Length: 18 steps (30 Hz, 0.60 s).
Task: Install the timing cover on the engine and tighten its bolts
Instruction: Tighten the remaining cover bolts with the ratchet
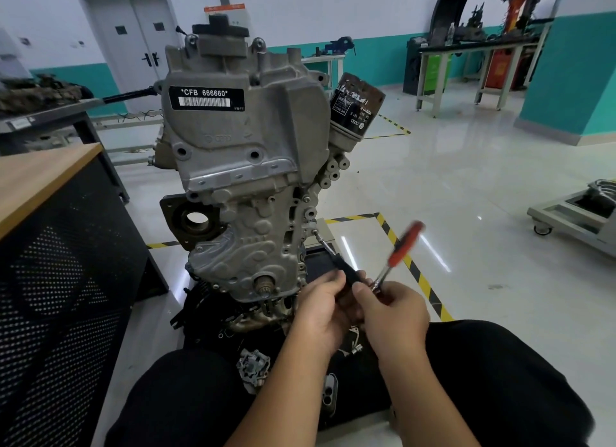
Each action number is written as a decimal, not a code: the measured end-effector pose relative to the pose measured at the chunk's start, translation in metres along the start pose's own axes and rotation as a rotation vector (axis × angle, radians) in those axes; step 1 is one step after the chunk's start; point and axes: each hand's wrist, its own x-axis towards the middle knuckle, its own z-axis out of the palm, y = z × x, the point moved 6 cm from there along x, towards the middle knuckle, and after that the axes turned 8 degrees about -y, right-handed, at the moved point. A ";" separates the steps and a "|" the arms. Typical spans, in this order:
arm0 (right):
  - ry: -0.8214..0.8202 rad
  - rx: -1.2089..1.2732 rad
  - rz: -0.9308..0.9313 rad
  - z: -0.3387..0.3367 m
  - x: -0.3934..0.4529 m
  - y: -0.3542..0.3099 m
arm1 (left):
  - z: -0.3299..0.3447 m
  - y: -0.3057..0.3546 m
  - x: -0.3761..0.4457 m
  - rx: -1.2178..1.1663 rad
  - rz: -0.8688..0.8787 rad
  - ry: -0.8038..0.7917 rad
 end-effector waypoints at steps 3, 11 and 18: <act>0.040 -0.015 -0.092 0.004 0.001 0.000 | -0.004 -0.004 0.002 -0.032 -0.036 0.003; 0.018 -0.005 0.075 0.012 -0.002 0.024 | -0.004 -0.008 0.001 -0.032 -0.066 0.075; 0.027 0.123 0.031 0.020 -0.012 0.021 | -0.007 -0.004 0.002 0.046 -0.068 0.120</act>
